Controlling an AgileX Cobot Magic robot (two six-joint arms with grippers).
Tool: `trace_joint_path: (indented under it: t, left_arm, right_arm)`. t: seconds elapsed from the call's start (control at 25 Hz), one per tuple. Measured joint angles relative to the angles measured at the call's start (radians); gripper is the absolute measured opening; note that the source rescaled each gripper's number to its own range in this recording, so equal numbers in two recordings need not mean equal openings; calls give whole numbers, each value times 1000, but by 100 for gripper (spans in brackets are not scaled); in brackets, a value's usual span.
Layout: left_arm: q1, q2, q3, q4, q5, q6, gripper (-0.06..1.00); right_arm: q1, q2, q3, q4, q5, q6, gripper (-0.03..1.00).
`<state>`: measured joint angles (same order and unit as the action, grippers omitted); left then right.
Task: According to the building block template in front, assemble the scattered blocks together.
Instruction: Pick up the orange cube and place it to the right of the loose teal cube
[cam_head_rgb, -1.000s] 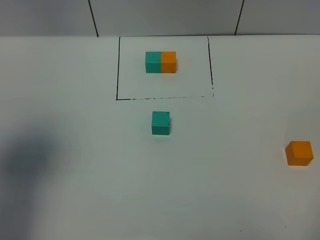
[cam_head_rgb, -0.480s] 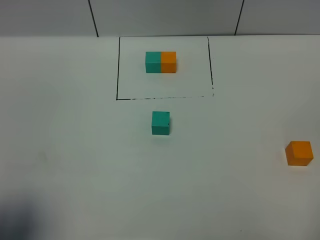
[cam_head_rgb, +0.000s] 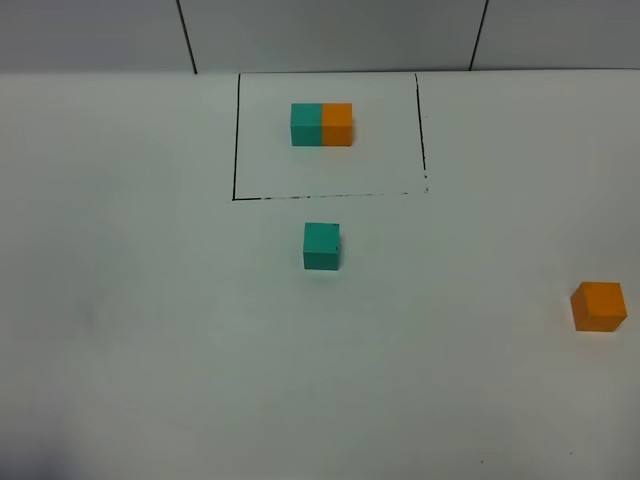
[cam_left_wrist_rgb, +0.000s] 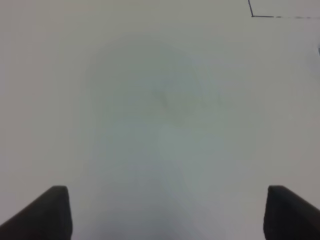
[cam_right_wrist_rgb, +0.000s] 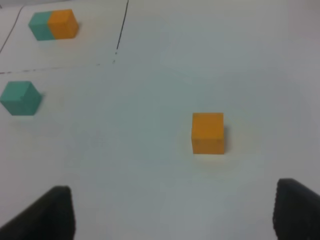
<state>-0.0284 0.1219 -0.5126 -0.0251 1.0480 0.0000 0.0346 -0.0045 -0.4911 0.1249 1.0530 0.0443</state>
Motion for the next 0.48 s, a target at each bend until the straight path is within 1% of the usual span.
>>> trace_joint_path:
  t: [0.48]
  left_arm:
    - [0, -126, 10, 0, 2, 0, 67]
  right_arm:
    - [0, 0, 0, 1, 0, 0, 88]
